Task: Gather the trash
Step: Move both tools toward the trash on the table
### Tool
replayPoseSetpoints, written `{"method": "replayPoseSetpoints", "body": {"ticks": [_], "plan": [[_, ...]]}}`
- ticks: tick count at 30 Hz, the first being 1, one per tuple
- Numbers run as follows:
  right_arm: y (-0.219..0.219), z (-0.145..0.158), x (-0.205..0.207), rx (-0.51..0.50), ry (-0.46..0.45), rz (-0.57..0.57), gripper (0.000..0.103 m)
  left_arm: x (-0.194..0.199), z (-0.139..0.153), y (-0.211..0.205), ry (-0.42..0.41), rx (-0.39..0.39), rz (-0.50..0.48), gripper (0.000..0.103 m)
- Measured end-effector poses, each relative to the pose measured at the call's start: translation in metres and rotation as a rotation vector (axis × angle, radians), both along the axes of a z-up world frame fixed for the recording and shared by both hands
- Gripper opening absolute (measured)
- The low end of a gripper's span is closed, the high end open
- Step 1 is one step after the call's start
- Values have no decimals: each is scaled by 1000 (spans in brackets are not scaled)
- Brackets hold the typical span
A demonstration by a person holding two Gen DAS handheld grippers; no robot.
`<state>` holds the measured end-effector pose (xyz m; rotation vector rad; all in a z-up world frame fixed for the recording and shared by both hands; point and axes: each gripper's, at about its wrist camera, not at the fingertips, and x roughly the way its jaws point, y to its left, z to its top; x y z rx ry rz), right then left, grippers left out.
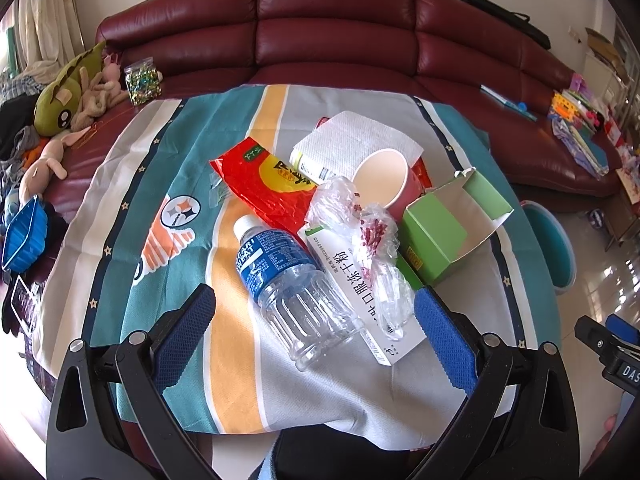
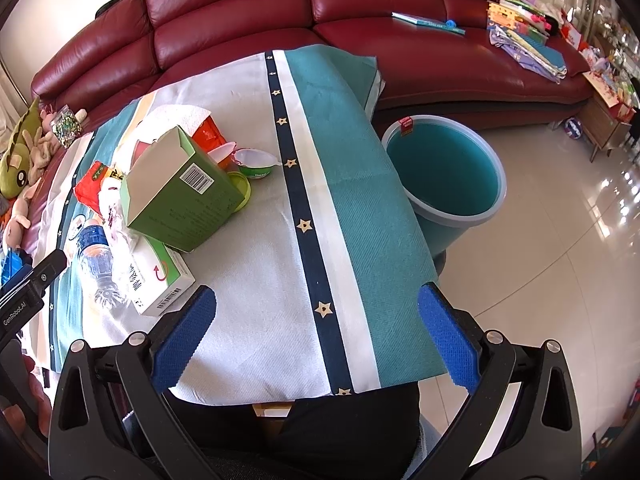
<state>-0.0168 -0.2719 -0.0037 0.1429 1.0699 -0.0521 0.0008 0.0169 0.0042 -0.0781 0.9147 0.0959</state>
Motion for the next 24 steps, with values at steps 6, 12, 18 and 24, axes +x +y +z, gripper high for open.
{"method": "replayPoseSetpoints", "body": {"ticks": [6,12,18,24], "plan": [[1,-3,1,0,8,-1,97,-2,-1,0,3,4,-3,100],[3,-6,2,-1,15,0,97,-3,-3,0,4,3,-3,100],[4,-10,4,7,29,0,97,-4,-11,1,11,-2,0,100],[6,-15,7,15,44,1,97,-2,-18,6,29,-7,4,100]]}}
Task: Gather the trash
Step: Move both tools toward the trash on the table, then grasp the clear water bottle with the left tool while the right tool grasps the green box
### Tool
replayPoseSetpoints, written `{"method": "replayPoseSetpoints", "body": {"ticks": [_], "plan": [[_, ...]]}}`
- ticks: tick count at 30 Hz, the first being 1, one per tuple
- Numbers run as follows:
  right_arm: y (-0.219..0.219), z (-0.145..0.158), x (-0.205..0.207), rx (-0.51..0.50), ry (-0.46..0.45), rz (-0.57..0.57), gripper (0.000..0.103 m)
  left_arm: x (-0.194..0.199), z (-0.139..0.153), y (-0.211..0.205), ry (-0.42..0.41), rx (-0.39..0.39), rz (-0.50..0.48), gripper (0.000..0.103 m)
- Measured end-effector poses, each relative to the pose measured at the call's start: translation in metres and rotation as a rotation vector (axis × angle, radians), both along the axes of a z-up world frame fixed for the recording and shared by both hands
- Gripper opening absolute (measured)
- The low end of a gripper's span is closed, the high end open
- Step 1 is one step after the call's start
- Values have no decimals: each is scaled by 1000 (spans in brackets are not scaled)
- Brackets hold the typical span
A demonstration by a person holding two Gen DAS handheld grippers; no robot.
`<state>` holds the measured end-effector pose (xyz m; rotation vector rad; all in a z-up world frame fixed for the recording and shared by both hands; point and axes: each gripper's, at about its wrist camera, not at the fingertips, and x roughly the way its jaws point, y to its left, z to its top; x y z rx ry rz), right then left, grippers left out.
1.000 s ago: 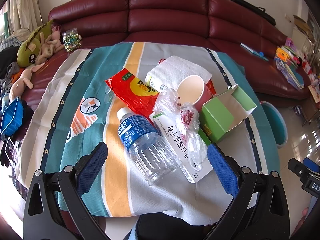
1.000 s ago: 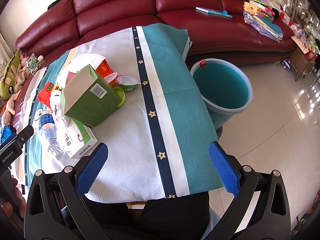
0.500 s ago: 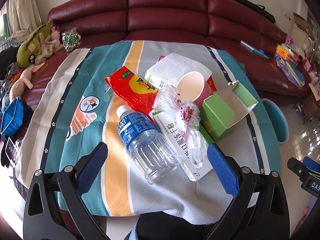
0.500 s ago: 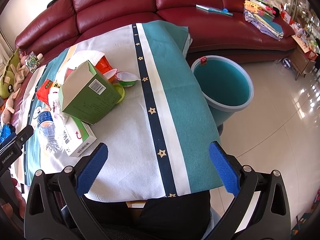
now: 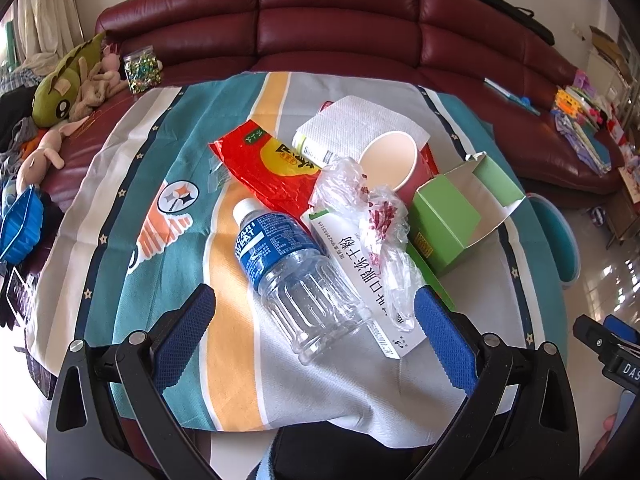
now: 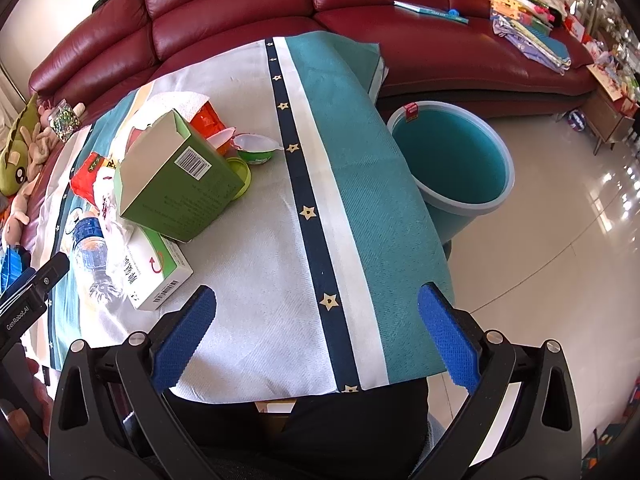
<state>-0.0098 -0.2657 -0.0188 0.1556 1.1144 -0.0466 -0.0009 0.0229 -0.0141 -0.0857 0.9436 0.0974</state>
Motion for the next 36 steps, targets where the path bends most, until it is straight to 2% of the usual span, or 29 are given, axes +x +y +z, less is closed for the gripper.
{"method": "replayPoseSetpoints", "body": {"ticks": [9,15,23,26,29,32,34,36], "plan": [[1,-11,18,27,52,3,97,21,-30,29,105,-87,62,100],[10,-1,46,67,34,7,97,38,-37,24,130,-81,64,100],[48,7,89,154,4,31,97,45,-50,27,148,-24,66,100],[63,3,100,150,-4,39,97,42,-55,40,149,-51,69,100],[72,-6,107,167,20,40,89,36,-54,52,140,-86,77,100],[78,-15,109,173,40,57,74,33,-52,60,131,-97,80,100],[79,-22,108,190,55,68,60,32,-52,63,132,-107,83,100],[78,-29,105,208,69,78,56,33,-52,64,134,-114,84,100]]}}
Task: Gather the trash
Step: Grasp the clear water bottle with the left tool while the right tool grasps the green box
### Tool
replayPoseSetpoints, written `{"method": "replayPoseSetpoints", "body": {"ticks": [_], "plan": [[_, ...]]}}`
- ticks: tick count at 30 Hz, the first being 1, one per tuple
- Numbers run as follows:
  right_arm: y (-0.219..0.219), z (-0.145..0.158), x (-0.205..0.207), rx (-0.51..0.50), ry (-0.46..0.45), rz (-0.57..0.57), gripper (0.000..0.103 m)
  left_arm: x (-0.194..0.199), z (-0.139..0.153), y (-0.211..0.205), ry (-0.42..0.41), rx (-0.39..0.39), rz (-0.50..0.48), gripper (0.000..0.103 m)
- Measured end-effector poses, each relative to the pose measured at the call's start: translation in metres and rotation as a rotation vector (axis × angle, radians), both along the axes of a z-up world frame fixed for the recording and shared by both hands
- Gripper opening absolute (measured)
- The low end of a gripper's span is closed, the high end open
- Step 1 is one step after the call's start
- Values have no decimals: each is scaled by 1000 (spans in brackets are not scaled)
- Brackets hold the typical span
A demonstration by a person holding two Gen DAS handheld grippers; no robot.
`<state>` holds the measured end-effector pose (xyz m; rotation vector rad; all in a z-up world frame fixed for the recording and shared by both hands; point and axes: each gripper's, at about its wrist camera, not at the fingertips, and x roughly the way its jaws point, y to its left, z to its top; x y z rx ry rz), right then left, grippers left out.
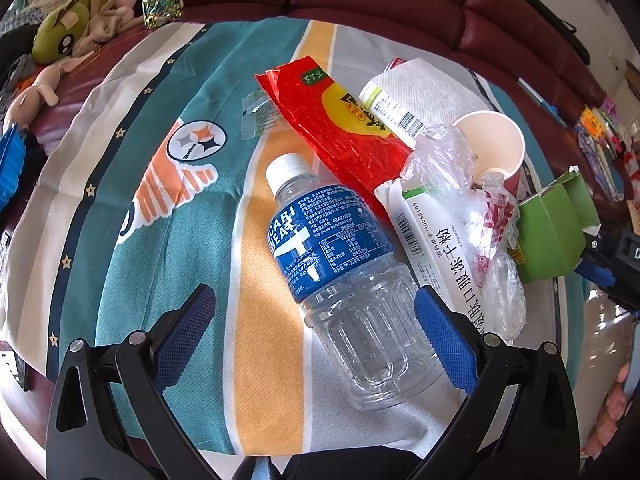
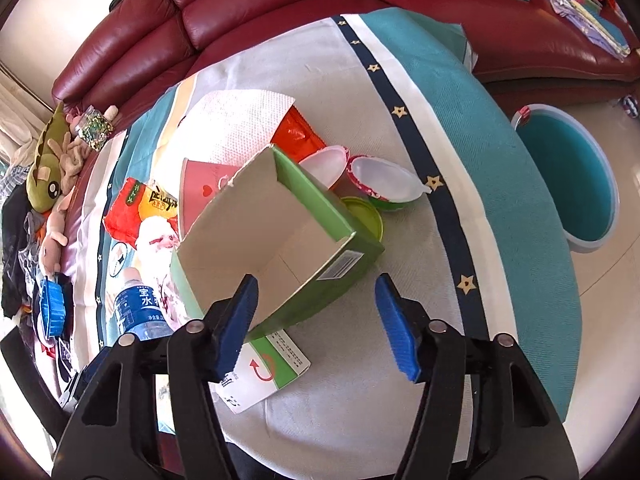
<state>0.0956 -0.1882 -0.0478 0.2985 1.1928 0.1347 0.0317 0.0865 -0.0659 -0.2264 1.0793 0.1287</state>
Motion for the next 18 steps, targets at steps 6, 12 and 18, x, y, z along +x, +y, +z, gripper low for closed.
{"method": "replayPoseSetpoints", "body": {"ticks": [6,12,18], "plan": [[-10,-3,-15,26,-18,33,30,10,-7,-13,11,2,-19,100],[-23,-16,-21,88,19,47,14,19,-21,-35,57,18,-86,99],[-26,-15,-21,106,-19,65,10,11,-15,-30,20,1,-90,69]]}}
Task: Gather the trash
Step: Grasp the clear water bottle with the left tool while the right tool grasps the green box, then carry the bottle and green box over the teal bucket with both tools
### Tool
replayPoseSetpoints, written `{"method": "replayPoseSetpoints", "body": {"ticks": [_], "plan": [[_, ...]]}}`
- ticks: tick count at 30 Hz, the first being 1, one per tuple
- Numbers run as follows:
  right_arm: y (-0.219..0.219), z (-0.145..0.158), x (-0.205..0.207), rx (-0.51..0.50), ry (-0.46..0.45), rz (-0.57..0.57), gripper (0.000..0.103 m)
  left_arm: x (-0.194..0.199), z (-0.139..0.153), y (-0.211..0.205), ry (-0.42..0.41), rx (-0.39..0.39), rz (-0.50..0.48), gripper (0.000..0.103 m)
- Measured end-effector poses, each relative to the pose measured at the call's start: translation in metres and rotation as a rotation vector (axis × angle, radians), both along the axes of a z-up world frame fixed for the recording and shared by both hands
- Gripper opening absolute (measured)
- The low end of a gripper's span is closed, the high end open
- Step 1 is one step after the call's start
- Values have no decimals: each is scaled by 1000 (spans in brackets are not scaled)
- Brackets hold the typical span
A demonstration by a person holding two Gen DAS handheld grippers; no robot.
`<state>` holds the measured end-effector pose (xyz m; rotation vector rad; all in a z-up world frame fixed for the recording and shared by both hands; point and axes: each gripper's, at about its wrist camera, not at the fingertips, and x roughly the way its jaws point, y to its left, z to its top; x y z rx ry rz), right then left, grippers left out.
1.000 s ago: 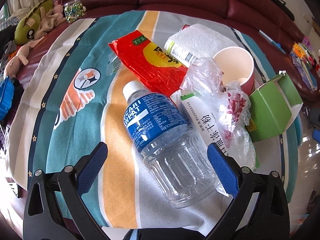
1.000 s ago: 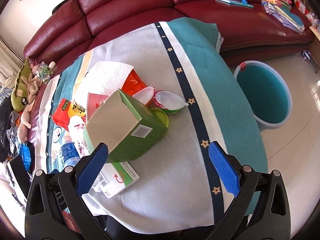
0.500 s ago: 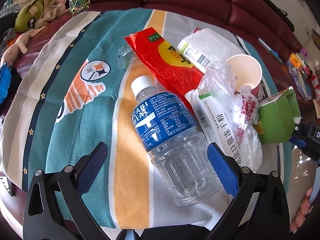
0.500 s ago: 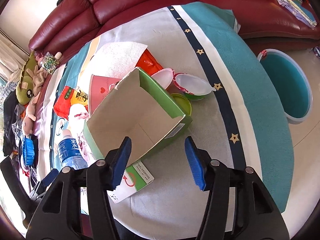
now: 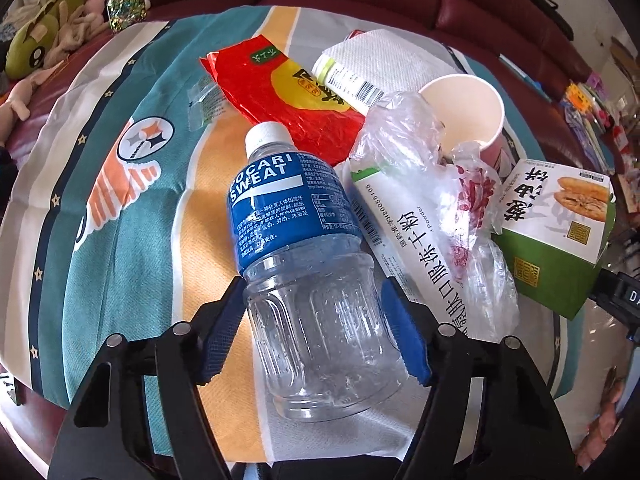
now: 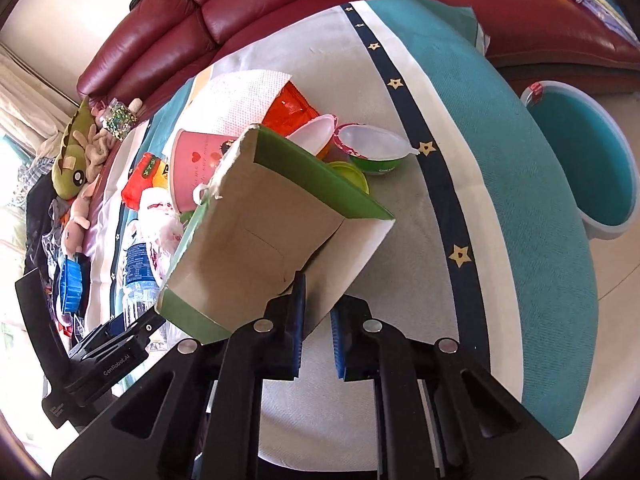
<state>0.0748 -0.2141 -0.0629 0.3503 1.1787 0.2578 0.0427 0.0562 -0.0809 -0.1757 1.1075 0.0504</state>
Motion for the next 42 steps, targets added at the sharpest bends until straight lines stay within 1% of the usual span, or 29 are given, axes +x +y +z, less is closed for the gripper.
{"method": "replayPoseSetpoints", "body": {"ticks": [1,4,6,8,10,11,12,13,14,17,21,25,26,28,30,35,37,39,40,42], "plan": [[0,1,0,5,-7,5,7,-1,1,0,1,4,-4,69],[1,3,2,-11,-17,12,6,1,0,1,28,12,-16,69],[2,2,4,-12,-14,18,7,4,-1,-1,42,29,-11,70],[4,-1,7,0,-8,24,9,8,-6,-1,63,45,-4,70],[4,-6,11,28,16,21,10,9,-11,1,82,37,0,70],[3,-8,12,37,20,20,10,7,-11,1,77,32,3,69],[4,-7,11,34,13,25,8,5,-9,1,67,35,6,68],[5,-5,10,23,-2,35,8,3,-6,2,52,46,10,66],[6,-1,7,17,-18,41,7,0,-2,2,39,48,10,66],[-1,11,3,40,-55,41,2,-7,11,4,2,57,19,66],[-11,28,-3,41,-104,36,1,-12,29,7,-38,61,32,66],[-16,38,-7,15,-138,42,2,-17,48,6,-86,57,27,66],[-17,38,-6,25,-129,48,2,-17,51,4,-95,63,23,66],[-18,33,-4,41,-104,54,2,-16,52,4,-92,50,18,66],[-15,28,-5,24,-94,58,3,-17,52,3,-88,27,14,66],[-13,22,-1,23,-72,62,6,-18,62,-1,-122,16,-15,66],[-12,18,2,38,-62,60,12,-19,67,-3,-139,13,-30,66],[-9,15,5,38,-60,62,15,-19,72,-5,-157,11,-39,66],[-7,12,8,39,-55,64,18,-20,73,-5,-164,9,-43,66],[-3,7,11,40,-47,63,20,-19,77,-6,-171,1,-54,66]]}}
